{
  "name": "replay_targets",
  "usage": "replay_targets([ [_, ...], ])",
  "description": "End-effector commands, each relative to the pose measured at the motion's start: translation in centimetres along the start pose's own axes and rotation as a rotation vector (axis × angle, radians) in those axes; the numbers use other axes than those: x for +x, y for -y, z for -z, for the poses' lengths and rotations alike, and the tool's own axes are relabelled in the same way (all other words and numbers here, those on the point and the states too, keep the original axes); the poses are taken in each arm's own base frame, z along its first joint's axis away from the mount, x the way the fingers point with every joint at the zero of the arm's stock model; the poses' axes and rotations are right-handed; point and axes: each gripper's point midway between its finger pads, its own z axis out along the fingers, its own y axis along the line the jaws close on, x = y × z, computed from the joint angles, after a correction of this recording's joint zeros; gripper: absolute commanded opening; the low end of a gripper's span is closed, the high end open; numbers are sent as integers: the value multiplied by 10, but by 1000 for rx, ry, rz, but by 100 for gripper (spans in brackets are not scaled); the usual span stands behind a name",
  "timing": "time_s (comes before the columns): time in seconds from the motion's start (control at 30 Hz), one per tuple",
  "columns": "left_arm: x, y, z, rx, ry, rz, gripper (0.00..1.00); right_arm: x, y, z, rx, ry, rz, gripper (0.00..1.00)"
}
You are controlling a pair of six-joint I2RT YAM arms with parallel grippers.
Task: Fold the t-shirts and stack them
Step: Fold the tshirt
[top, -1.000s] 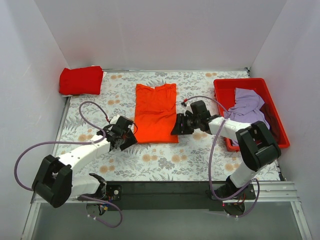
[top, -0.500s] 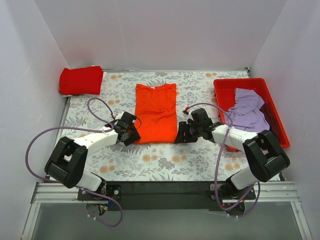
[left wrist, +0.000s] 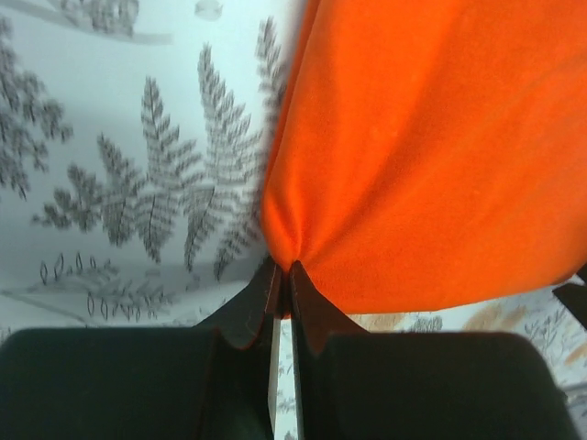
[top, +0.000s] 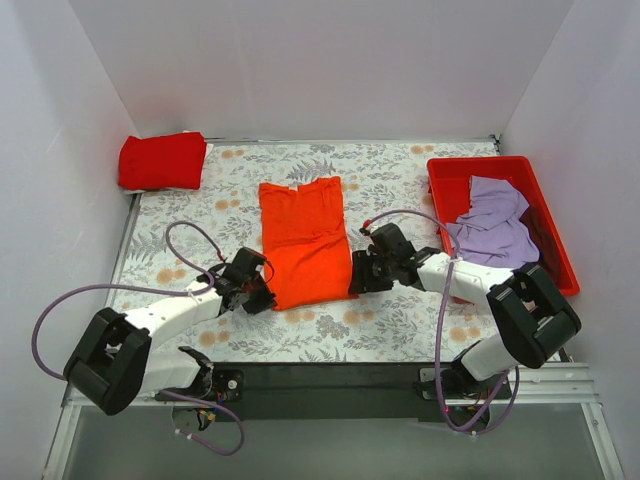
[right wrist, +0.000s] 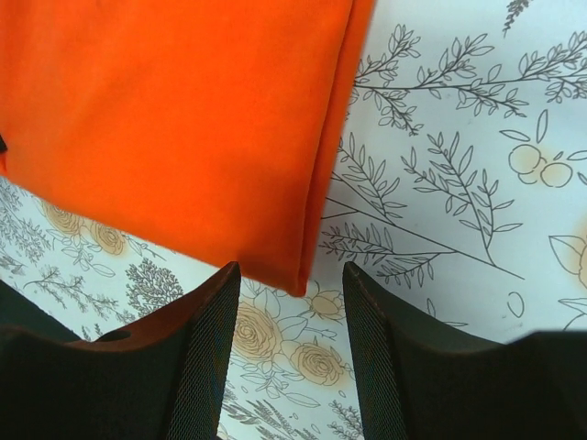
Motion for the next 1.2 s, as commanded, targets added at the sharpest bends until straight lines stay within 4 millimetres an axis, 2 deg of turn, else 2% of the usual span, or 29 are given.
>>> replay_targets([
  [0.0,32,-25,9,-63,-94,18,0,-19,-12,8,30,56,7,56],
  [0.13,33,-31,13,-66,-80,28,0,-19,-19,7,62,46,29,56],
  [0.27,30,-31,16,-67,-68,28,0,0,-22,-1,118,-30,58,55],
  [0.3,30,-31,16,-71,-68,29,0,7,-14,-2,171,-47,61,55],
  [0.4,31,-30,18,-68,-71,30,0,23,-11,-3,234,-75,76,55],
  [0.57,32,-31,18,-70,-77,30,0,53,7,-4,319,-152,85,51],
  [0.73,31,-31,20,-68,-73,30,0,61,17,-1,381,-173,81,49],
  [0.97,27,-29,26,-79,-61,27,0,89,29,-1,433,-320,107,44],
  [1.17,25,-27,28,-92,-66,23,0,108,32,0,431,-389,117,42],
])
